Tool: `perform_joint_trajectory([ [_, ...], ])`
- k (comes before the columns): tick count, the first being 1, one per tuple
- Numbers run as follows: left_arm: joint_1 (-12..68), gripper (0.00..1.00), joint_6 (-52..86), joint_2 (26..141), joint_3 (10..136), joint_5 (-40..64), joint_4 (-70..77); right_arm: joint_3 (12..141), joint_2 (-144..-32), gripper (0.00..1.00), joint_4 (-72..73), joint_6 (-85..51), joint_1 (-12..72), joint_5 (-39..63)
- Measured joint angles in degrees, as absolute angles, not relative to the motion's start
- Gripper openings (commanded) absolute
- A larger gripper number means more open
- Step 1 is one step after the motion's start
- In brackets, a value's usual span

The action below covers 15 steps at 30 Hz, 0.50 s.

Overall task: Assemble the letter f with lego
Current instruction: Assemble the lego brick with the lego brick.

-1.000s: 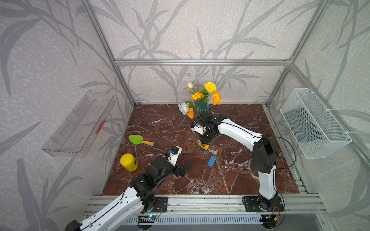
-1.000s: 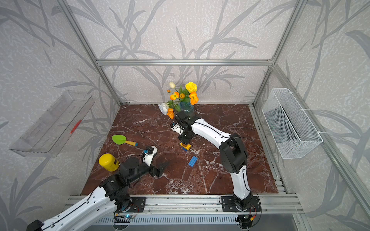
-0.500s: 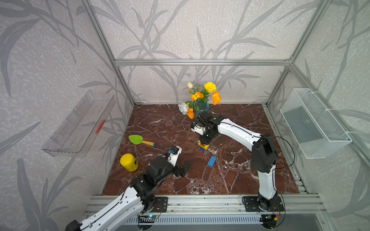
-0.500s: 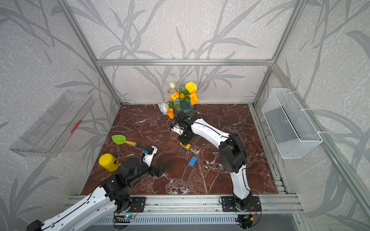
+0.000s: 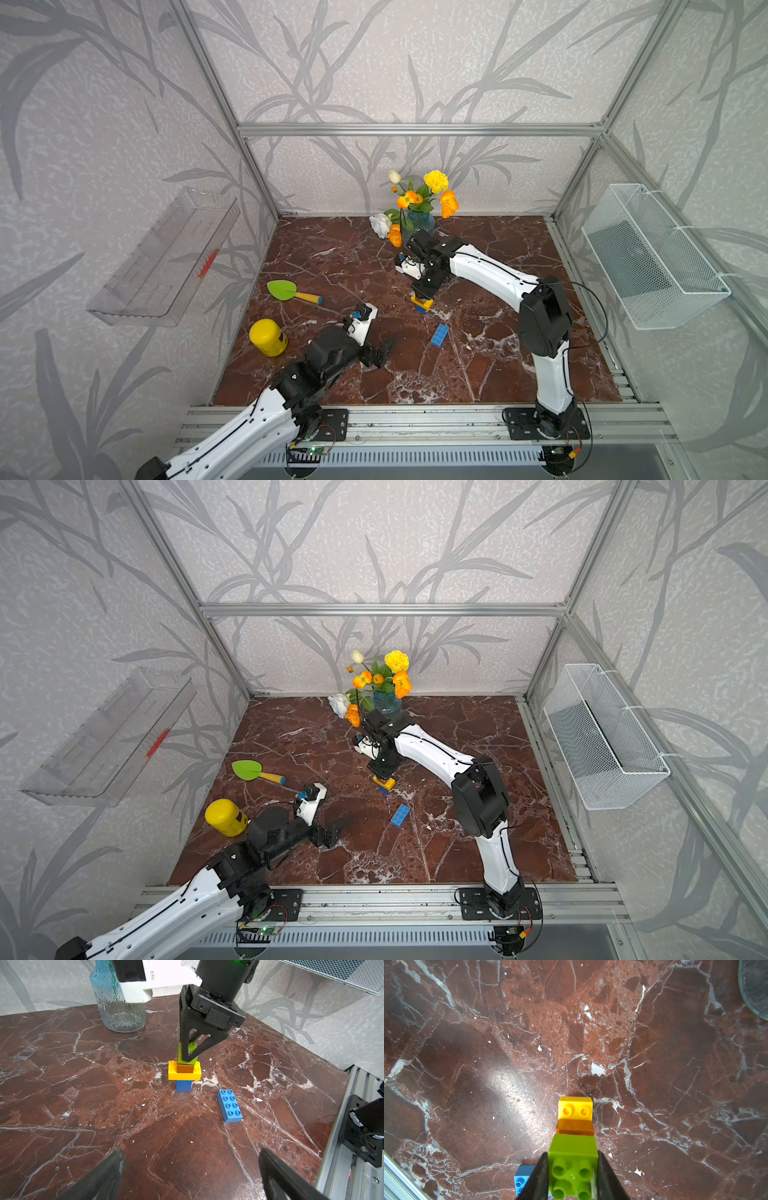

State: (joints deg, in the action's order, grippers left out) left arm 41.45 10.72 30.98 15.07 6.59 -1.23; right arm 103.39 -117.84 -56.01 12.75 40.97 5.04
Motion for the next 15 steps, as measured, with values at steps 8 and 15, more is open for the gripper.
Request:
perform_joint_trajectory([
  [8,41.5,0.99,10.7,31.0,15.1,6.6,-1.2,104.8,-118.9,0.29,-58.2,13.1,40.9,5.0],
  [15,41.5,0.99,10.7,31.0,15.1,6.6,-1.2,105.3,-119.2,0.28,-59.0,13.5,40.9,4.9],
])
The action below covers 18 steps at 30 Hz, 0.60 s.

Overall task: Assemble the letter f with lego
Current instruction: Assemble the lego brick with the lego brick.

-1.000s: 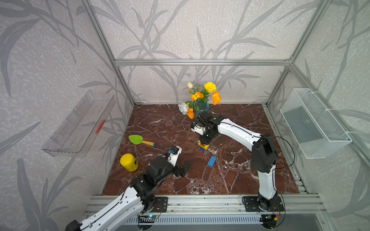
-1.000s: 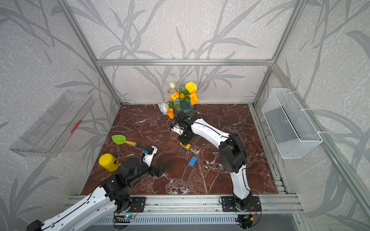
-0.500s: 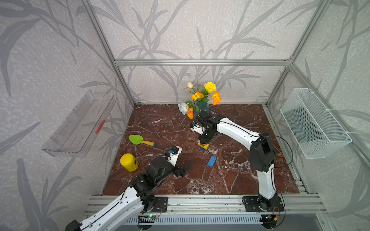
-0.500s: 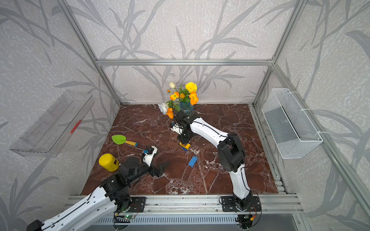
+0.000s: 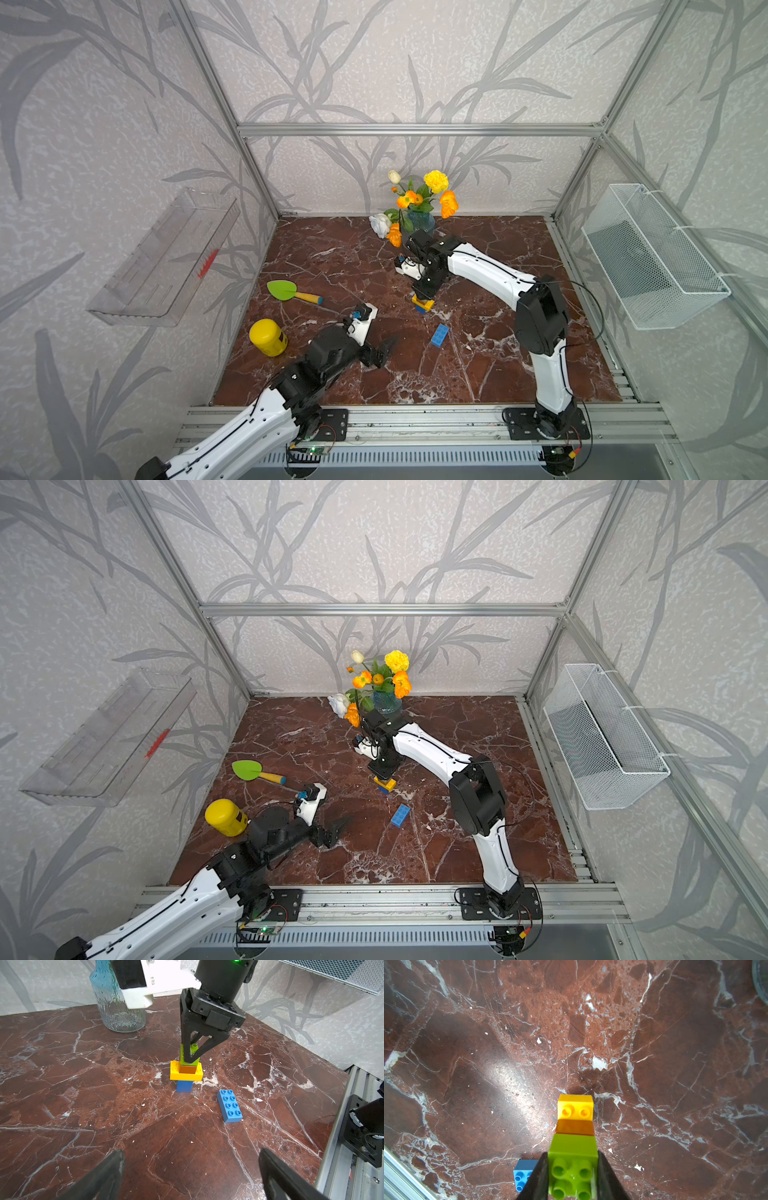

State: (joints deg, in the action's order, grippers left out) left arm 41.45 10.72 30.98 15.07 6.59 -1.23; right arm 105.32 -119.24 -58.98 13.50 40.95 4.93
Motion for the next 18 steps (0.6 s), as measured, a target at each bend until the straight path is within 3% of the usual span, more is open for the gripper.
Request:
perform_joint_trajectory([
  [18,41.5,0.99,10.7,31.0,15.1,6.6,-1.2,101.6,-117.9,0.24,-55.1,11.7,41.4,5.1],
])
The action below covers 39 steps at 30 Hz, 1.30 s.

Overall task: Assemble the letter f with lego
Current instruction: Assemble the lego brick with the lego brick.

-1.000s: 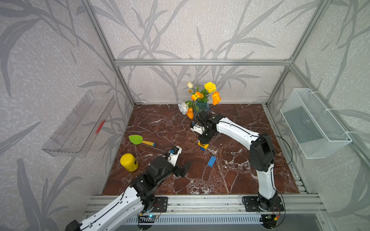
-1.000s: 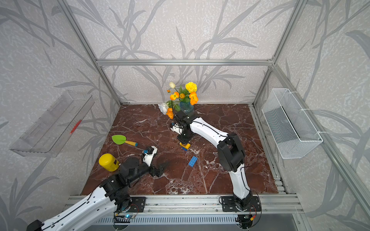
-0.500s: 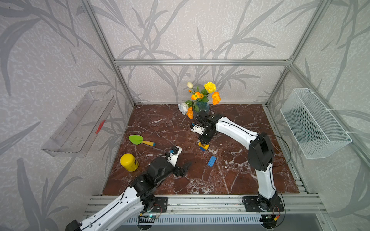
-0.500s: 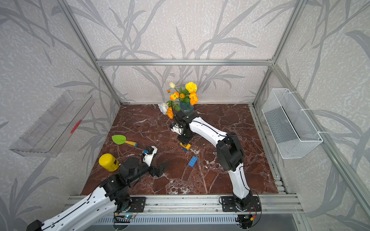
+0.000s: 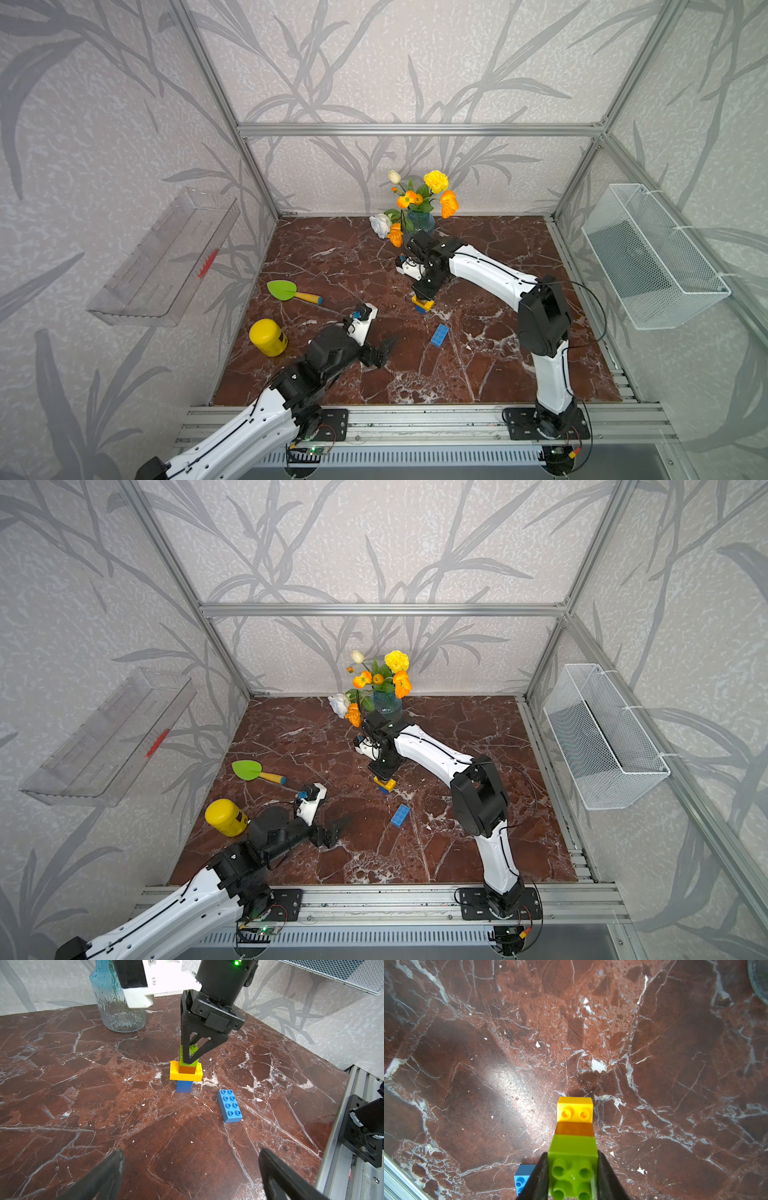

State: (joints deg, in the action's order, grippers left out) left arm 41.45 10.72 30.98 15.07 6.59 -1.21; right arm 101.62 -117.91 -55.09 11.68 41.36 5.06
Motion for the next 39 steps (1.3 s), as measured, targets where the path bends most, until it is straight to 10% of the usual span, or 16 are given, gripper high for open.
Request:
perform_joint_trajectory([
  [39,41.5,0.99,10.7,29.9,15.1,6.6,-1.3,95.9,-113.1,0.34,-54.0,9.3,42.3,4.5],
])
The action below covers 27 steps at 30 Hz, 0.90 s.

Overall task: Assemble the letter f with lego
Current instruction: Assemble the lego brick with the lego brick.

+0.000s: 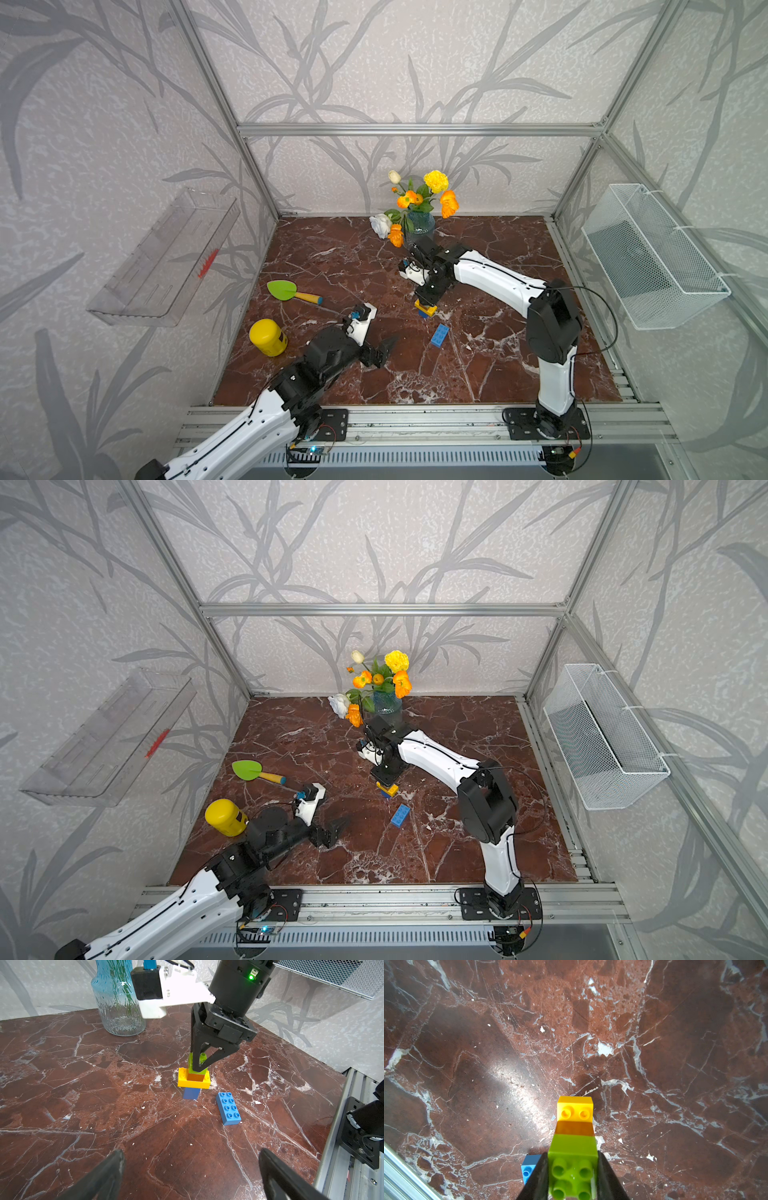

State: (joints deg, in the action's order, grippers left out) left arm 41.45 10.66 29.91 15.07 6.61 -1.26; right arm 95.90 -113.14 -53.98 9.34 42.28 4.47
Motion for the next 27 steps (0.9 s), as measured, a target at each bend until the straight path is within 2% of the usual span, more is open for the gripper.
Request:
perform_joint_trajectory([
  [20,41.5,0.99,10.6,30.5,15.1,7.1,-1.2,92.4,-109.4,0.49,-50.1,7.2,42.4,4.0],
  [27,41.5,0.99,10.6,30.6,15.1,7.2,-1.2,90.8,-104.1,0.5,-49.2,6.1,42.5,2.9],
])
